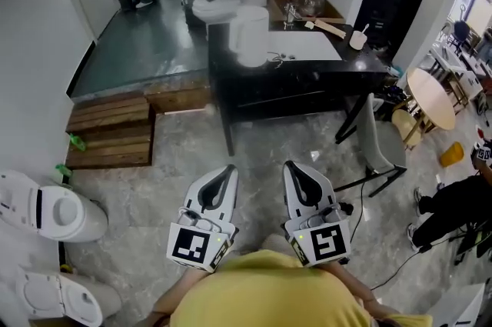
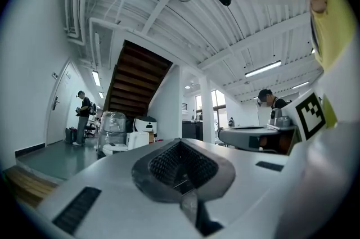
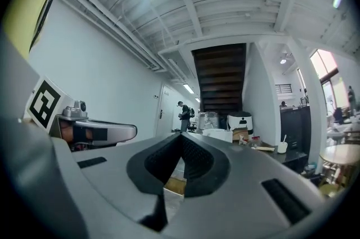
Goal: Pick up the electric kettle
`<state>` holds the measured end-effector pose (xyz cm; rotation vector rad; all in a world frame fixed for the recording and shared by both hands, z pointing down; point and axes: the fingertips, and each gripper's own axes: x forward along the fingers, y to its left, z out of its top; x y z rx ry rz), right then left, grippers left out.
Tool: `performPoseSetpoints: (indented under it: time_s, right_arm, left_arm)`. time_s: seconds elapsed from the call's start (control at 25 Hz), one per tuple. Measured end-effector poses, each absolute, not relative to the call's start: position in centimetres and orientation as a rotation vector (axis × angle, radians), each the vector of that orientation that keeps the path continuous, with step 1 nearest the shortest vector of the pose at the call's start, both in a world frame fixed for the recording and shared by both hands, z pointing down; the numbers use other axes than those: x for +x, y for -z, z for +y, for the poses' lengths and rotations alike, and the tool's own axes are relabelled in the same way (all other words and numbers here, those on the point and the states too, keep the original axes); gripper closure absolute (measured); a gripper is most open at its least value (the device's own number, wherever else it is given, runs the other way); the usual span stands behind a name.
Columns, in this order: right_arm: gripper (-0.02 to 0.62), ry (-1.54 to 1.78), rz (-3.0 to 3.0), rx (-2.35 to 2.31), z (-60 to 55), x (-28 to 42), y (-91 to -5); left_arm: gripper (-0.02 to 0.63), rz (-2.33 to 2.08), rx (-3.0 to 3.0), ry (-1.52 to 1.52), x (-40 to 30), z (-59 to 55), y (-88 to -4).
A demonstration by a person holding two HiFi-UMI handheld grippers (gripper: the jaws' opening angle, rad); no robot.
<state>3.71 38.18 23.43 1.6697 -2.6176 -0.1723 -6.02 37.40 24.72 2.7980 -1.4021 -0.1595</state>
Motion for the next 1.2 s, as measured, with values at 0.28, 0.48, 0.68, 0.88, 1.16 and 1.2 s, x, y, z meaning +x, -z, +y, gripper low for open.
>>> performPoseSetpoints:
  time_s: [0.28,0.48,0.68,0.88,1.16,1.2]
  right_arm:
    - [0.580,0.122,-2.584,1.699,36.4,3.0,-24.2]
    - [0.580,0.127,-2.619,1.674,33.6,2.1,-24.8]
    - [0.580,0.126,-2.625,1.668,28.7,2.4,-25.2]
    - [0.580,0.155,-2.644,1.632,23.0,2.6,-24.7]
    - [0.580,0.149,-2.661,1.615,15.4,4.6,-24.5]
    - [0.580,0.147,-2.667,1.612,14.4,4.9,-24.6]
  left_arm:
    - [0.598,-1.383,2.788,0.163,-7.3,35.6,-25.5]
    - [0.598,-1.406,2.755,0.148,-8.6,32.7,-26.4]
    - [0.598,-1.455,2.730,0.147,-9.3,28.2,-26.7]
    - [0.598,-1.479,2.727,0.154,-8.9,22.9,-26.1]
    - [0.598,-1.537,2.723,0.176,-7.5,15.5,-24.9]
    - [0.598,-1.545,2.719,0.176,-7.3,14.6,-24.9]
